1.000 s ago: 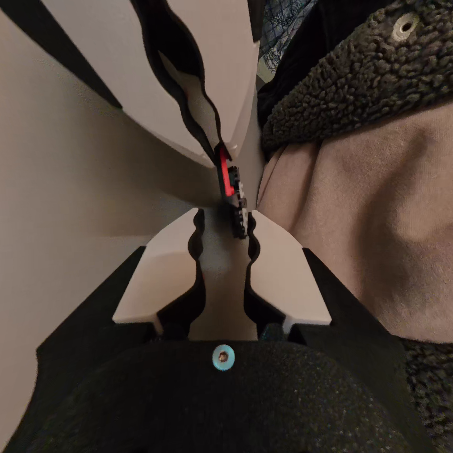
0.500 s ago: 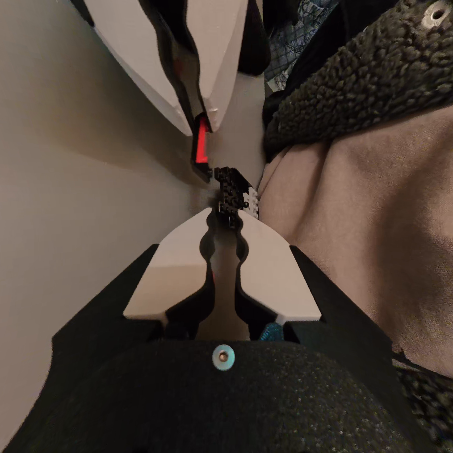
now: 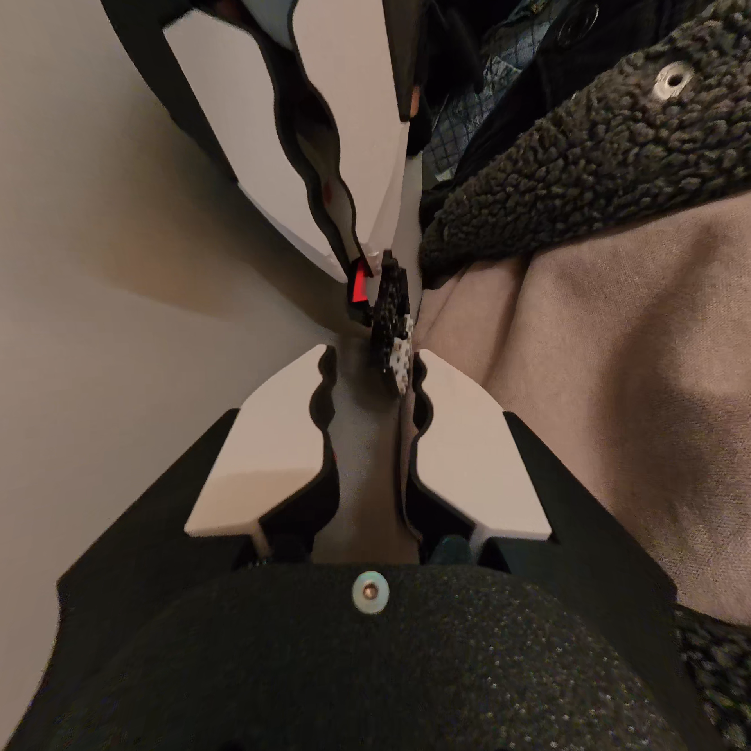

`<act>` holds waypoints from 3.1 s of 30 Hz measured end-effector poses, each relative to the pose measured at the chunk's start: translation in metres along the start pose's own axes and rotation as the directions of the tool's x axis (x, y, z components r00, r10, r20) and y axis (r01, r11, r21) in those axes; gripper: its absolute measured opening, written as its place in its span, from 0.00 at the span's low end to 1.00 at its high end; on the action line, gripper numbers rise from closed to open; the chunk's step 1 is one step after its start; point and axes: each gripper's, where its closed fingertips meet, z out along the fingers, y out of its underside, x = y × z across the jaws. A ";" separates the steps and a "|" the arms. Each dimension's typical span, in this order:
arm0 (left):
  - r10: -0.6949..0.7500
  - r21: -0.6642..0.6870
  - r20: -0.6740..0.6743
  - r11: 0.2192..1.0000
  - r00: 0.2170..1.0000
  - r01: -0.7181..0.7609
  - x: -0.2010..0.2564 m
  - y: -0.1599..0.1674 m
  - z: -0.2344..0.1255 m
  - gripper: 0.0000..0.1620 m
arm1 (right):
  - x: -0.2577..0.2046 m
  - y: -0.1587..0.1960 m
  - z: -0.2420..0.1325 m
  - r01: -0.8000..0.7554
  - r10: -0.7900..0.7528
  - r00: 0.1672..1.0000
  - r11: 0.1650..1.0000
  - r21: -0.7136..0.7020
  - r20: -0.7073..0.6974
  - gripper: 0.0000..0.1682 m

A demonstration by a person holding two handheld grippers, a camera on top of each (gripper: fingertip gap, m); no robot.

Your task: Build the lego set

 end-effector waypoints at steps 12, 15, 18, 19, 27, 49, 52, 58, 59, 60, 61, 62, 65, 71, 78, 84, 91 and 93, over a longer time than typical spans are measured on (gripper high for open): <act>0.028 -0.088 0.007 0.996 1.000 -0.027 0.000 0.010 0.015 0.07 | -0.001 -0.007 -0.014 0.028 -0.030 0.996 0.999 -0.029 -0.083 0.04; 0.026 -0.108 0.020 0.994 0.999 -0.024 -0.005 0.006 0.013 0.07 | -0.003 -0.011 -0.020 0.043 -0.048 0.992 0.998 -0.046 -0.115 0.04; 0.030 -0.135 0.020 0.990 0.999 -0.027 -0.007 0.005 0.014 0.07 | -0.002 -0.009 -0.019 0.039 -0.051 0.989 0.995 -0.089 -0.140 0.04; 0.029 -0.145 0.019 0.989 0.999 -0.026 -0.007 0.005 0.014 0.07 | -0.003 -0.008 -0.019 0.035 -0.049 0.989 0.994 -0.101 -0.140 0.04; 0.019 -0.171 0.004 0.985 1.000 -0.018 -0.010 0.000 0.016 0.07 | -0.013 -0.012 -0.025 0.022 -0.026 0.998 0.996 -0.081 -0.054 0.08; -0.115 -0.056 -0.005 0.992 0.993 0.115 -0.024 -0.004 0.009 0.07 | -0.005 -0.018 -0.024 0.144 -0.098 0.966 0.973 0.183 -0.238 0.09; -0.103 -0.062 0.000 0.993 0.995 0.103 -0.022 -0.002 0.008 0.07 | 0.001 -0.021 -0.039 0.134 -0.062 0.960 0.957 0.256 -0.272 0.09; -0.114 -0.006 0.020 0.993 0.993 0.115 -0.022 0.001 -0.010 0.07 | 0.032 -0.025 -0.051 0.196 -0.046 0.869 0.946 0.258 -0.493 0.10; -0.115 0.014 0.035 0.993 0.993 0.115 -0.024 0.000 -0.015 0.07 | 0.027 -0.027 -0.046 0.214 -0.064 0.874 0.941 0.263 -0.481 0.11; -0.108 0.032 0.061 0.994 0.992 0.106 -0.025 -0.002 -0.022 0.07 | 0.024 -0.028 -0.043 0.236 -0.081 0.870 0.935 0.266 -0.487 0.13; -0.090 0.046 0.098 0.995 0.991 0.086 -0.027 -0.005 -0.029 0.07 | 0.020 -0.031 -0.043 0.267 -0.102 0.863 0.924 0.275 -0.494 0.13; -0.068 0.057 0.143 0.997 0.987 0.060 -0.029 -0.008 -0.036 0.07 | 0.015 -0.034 -0.042 0.292 -0.117 0.861 0.911 0.292 -0.496 0.13; 0.008 0.086 0.318 0.996 0.948 -0.037 -0.042 -0.024 -0.061 0.07 | 0.006 -0.048 -0.045 0.334 -0.114 0.835 0.883 0.330 -0.539 0.14; 0.293 -0.184 0.862 0.941 0.414 -0.285 -0.110 -0.049 -0.125 0.07 | 0.025 -0.089 -0.063 0.246 0.106 0.818 0.824 0.511 -0.565 0.22; 0.549 -0.550 0.831 0.790 -0.089 -0.271 -0.126 -0.046 -0.124 0.07 | 0.061 -0.104 -0.080 -0.011 0.356 0.880 0.678 0.735 -0.315 0.18; 0.675 -0.667 0.733 0.686 -0.088 -0.291 -0.116 -0.034 -0.089 0.11 | 0.079 -0.089 -0.061 -0.020 0.351 0.847 0.771 0.636 -0.399 0.08; 0.699 -0.640 0.703 0.702 0.131 -0.312 -0.104 -0.013 -0.072 0.17 | 0.077 -0.070 -0.065 0.169 0.137 0.755 0.904 0.393 -0.641 0.09; 0.667 -0.586 0.706 0.739 0.238 -0.332 -0.096 -0.010 -0.071 0.23 | 0.065 -0.056 -0.058 0.227 0.023 0.722 0.936 0.268 -0.691 0.11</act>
